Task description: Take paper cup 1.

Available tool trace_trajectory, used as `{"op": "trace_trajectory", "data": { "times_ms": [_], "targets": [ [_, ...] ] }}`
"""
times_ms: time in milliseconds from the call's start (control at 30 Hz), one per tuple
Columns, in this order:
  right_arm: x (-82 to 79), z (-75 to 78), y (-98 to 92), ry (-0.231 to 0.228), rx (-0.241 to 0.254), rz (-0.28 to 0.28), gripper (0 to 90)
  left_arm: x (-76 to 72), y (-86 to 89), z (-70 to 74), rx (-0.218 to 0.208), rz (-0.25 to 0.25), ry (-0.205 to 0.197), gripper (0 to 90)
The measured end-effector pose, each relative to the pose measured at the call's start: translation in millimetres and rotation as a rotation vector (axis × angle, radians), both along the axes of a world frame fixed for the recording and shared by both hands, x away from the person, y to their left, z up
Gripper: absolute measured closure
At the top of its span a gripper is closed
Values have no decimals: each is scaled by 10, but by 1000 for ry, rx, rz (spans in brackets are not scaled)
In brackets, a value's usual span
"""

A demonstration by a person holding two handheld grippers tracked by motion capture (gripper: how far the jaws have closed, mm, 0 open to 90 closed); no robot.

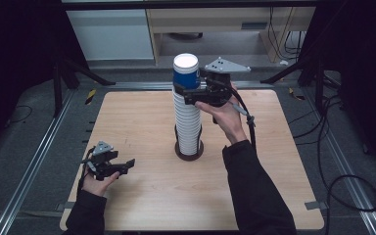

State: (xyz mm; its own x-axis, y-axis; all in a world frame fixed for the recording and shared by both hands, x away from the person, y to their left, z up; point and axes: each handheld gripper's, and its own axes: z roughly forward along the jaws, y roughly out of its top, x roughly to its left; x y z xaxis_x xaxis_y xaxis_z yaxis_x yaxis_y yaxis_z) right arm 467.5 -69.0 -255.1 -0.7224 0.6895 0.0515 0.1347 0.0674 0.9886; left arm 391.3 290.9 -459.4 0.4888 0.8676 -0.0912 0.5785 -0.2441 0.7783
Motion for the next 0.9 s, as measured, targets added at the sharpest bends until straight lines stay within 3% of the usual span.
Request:
{"op": "trace_trajectory", "data": {
  "times_ms": [500,900],
  "targets": [
    [84,-74,105,7,-8,-12,179,5,-12,-14,4,-5,7,183],
    [52,79,74,-6,12,-11,193,8,3,-13,-1,-1,11,185]
  ]
}}
